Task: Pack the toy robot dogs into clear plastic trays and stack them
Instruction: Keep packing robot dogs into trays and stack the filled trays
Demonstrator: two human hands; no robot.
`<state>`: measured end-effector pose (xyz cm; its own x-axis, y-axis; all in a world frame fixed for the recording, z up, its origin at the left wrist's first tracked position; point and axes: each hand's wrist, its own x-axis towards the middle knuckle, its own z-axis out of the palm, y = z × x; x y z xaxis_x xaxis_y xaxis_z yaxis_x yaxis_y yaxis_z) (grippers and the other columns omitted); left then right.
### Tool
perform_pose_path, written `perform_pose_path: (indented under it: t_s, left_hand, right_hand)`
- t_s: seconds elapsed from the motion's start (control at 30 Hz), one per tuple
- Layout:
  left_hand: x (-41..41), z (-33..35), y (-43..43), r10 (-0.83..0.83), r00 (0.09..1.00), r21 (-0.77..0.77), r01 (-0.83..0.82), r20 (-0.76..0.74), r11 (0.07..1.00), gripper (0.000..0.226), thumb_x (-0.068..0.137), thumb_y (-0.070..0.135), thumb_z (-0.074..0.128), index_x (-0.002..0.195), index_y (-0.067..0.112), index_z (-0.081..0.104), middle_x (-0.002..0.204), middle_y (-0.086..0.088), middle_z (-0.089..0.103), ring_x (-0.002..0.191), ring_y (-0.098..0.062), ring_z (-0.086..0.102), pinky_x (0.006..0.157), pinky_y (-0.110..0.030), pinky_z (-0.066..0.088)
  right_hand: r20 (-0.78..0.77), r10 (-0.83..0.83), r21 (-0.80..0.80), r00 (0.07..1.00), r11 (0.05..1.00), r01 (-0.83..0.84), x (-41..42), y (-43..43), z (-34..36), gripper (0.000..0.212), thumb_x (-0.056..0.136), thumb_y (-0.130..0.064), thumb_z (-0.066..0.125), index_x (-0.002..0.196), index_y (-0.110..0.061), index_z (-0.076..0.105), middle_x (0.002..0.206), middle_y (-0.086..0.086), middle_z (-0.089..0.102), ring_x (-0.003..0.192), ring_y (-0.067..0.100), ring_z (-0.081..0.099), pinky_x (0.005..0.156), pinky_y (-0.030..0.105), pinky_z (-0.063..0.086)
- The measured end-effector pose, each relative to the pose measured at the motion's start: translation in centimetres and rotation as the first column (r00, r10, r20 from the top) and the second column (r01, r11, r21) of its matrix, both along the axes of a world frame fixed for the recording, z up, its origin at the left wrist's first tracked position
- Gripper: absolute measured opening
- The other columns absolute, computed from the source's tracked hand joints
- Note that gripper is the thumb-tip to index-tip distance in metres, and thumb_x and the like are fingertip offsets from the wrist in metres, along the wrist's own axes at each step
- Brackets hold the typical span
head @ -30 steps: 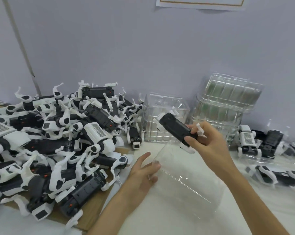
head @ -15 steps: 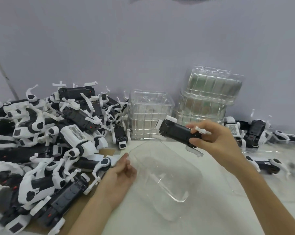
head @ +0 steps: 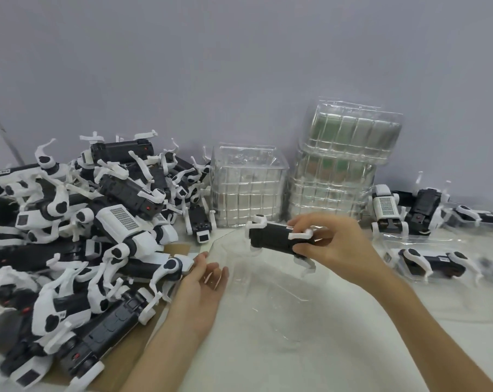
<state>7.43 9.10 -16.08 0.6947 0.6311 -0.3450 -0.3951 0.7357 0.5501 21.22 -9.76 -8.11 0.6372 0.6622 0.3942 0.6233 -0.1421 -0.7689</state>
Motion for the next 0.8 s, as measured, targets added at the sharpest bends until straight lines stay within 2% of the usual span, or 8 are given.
perform_pose_path:
  t_s: [0.1, 0.2, 0.3, 0.37, 0.47, 0.53, 0.7, 0.8]
  left_hand:
    - [-0.34, -0.01, 0.12, -0.051, 0.999, 0.002, 0.051, -0.019, 0.999, 0.018, 0.103, 0.008, 0.046, 0.093, 0.011, 0.061, 0.073, -0.005, 0.060, 0.068, -0.015, 0.056, 0.078, -0.035, 0.050]
    - [-0.49, 0.05, 0.19, -0.067, 0.997, -0.014, 0.067, -0.025, 0.998, 0.018, 0.103, 0.004, 0.044, 0.093, 0.009, 0.058, 0.079, -0.006, 0.056, 0.071, -0.015, 0.054, 0.079, -0.037, 0.050]
    - [-0.33, -0.02, 0.09, -0.051, 0.998, 0.000, 0.051, -0.038, 0.999, 0.018, 0.103, 0.004, 0.044, 0.092, 0.009, 0.058, 0.078, -0.006, 0.055, 0.070, -0.015, 0.053, 0.078, -0.037, 0.051]
    - [-0.28, -0.10, 0.01, -0.045, 0.998, 0.012, 0.046, -0.043, 0.999, 0.018, 0.102, 0.004, 0.045, 0.091, 0.009, 0.058, 0.078, -0.006, 0.055, 0.070, -0.015, 0.054, 0.078, -0.037, 0.051]
    - [-0.30, -0.12, -0.01, -0.036, 0.998, 0.010, 0.037, -0.051, 0.999, 0.018, 0.103, 0.003, 0.045, 0.092, 0.008, 0.058, 0.080, -0.007, 0.056, 0.072, -0.016, 0.056, 0.078, -0.037, 0.052]
    - [-0.36, -0.11, 0.01, -0.035, 0.998, 0.004, 0.035, -0.048, 0.999, 0.018, 0.103, 0.003, 0.044, 0.092, 0.008, 0.058, 0.082, -0.007, 0.057, 0.073, -0.016, 0.056, 0.078, -0.037, 0.051]
    - [-0.49, -0.02, -0.16, -0.035, 0.998, 0.003, 0.035, -0.046, 0.999, 0.019, 0.103, 0.004, 0.043, 0.093, 0.009, 0.058, 0.082, -0.007, 0.057, 0.075, -0.016, 0.057, 0.079, -0.036, 0.051]
    - [-0.59, 0.12, -0.22, -0.039, 0.999, -0.008, 0.039, -0.033, 0.999, 0.019, 0.103, 0.003, 0.042, 0.093, 0.009, 0.058, 0.082, -0.007, 0.058, 0.074, -0.016, 0.057, 0.080, -0.036, 0.051]
  right_hand:
    - [0.042, 0.016, -0.032, 0.999, 0.999, -0.014, -0.38, 0.41, -0.53, 0.032, 0.071, 0.007, 0.081, 0.079, -0.024, 0.075, 0.103, -0.014, 0.073, 0.088, 0.007, 0.071, 0.082, 0.030, 0.058]
    - [0.098, 0.048, -0.127, 0.994, 0.991, -0.035, -0.51, 0.49, -0.57, 0.035, 0.075, 0.002, 0.080, 0.078, -0.033, 0.075, 0.109, -0.017, 0.071, 0.101, -0.002, 0.065, 0.090, 0.020, 0.052]
    - [0.068, 0.081, -0.221, 0.994, 0.973, -0.064, -0.04, 0.05, -0.11, 0.030, 0.079, -0.001, 0.078, 0.086, -0.030, 0.078, 0.115, -0.023, 0.067, 0.103, -0.002, 0.064, 0.084, 0.022, 0.052]
    - [0.080, 0.078, -0.258, 0.994, 0.965, -0.055, 0.07, -0.12, 0.14, 0.032, 0.078, -0.002, 0.080, 0.087, -0.033, 0.079, 0.115, -0.025, 0.066, 0.098, 0.003, 0.066, 0.075, 0.017, 0.052]
    - [0.192, 0.102, -0.342, 0.976, 0.939, -0.031, -0.43, 0.14, 0.09, 0.033, 0.074, -0.007, 0.084, 0.082, -0.039, 0.078, 0.105, -0.032, 0.064, 0.086, -0.003, 0.064, 0.071, 0.010, 0.047]
    - [0.240, 0.121, -0.369, 0.963, 0.929, -0.025, -0.69, 0.41, -0.21, 0.029, 0.074, -0.010, 0.084, 0.080, -0.037, 0.079, 0.105, -0.028, 0.066, 0.083, -0.007, 0.060, 0.070, 0.008, 0.044]
    - [0.263, 0.104, -0.385, 0.959, 0.923, 0.006, -0.39, 0.32, -0.23, 0.041, 0.075, -0.010, 0.083, 0.078, -0.050, 0.071, 0.119, -0.022, 0.068, 0.097, -0.005, 0.063, 0.071, 0.005, 0.040]
    - [0.253, 0.103, -0.388, 0.962, 0.922, 0.003, -0.49, 0.23, -0.16, 0.041, 0.075, -0.009, 0.084, 0.076, -0.048, 0.072, 0.119, -0.018, 0.069, 0.107, -0.009, 0.061, 0.072, 0.003, 0.040]
